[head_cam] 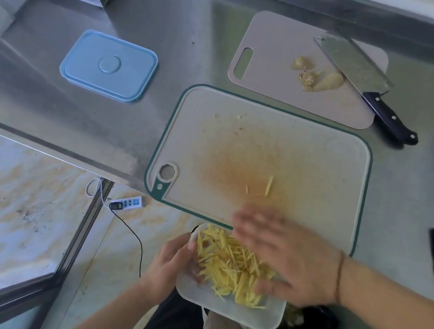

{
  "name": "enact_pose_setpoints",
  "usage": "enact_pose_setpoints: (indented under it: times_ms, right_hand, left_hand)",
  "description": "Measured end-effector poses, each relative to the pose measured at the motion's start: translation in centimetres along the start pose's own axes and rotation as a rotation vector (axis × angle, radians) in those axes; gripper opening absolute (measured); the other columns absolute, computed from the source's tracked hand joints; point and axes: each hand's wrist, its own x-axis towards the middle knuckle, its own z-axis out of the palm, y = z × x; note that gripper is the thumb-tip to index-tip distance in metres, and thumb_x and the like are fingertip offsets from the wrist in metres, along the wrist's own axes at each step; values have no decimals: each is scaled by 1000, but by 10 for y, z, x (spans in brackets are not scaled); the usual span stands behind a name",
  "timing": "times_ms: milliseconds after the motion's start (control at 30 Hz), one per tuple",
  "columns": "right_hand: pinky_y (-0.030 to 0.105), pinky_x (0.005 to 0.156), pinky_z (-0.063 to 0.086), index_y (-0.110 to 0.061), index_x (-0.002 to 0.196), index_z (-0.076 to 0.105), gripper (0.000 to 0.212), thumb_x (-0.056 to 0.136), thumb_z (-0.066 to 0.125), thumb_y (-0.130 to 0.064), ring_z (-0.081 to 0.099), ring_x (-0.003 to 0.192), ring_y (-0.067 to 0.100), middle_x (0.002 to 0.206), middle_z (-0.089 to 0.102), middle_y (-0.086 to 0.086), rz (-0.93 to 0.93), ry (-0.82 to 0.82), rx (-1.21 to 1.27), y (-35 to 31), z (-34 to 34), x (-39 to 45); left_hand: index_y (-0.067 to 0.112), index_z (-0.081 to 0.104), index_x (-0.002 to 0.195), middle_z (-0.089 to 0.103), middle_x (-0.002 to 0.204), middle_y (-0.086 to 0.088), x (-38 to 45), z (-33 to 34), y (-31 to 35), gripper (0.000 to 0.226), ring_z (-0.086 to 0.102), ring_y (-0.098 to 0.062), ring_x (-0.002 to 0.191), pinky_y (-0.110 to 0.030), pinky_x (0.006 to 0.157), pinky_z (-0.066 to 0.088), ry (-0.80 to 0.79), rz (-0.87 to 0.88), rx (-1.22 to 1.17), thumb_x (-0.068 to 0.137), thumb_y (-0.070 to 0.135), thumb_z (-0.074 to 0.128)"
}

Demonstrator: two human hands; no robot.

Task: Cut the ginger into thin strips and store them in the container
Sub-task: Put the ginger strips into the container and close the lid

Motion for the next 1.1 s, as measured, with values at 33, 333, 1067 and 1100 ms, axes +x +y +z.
enact_pose_setpoints:
  times_ms: [33,333,1067,1100]
  right_hand:
    - [42,121,14,-8,151,26,72,98,25,-56,8,150,23,160,20,10,-133,19,47,-11,5,-2]
    - [51,120,16,-8,153,8,88,92,2,-72,-4,149,31,161,0,13,504,108,3,30,-25,23]
    - [47,121,2,-19,153,23,71,97,25,-62,-5,150,25,161,14,1,-172,-17,-52,-2,-6,51]
    - [48,121,9,-17,148,36,64,98,35,-56,3,150,25,158,27,1,-270,10,-21,-5,-1,50]
  left_hand:
    - [28,47,79,51,45,40,0,-1,0,39,53,27,56,2,58,40,-4,-3,2,105,1,37]
    - [26,50,80,54,48,38,1,-1,-2,36,56,25,58,1,59,41,-38,16,-45,107,5,39]
    - [10,73,95,76,88,-3,20,-39,-41,51,71,-14,84,-19,75,51,-89,56,4,83,56,54]
    - [13,75,95,75,90,-6,21,-42,-42,52,71,-17,85,-22,76,51,-80,54,2,83,58,53]
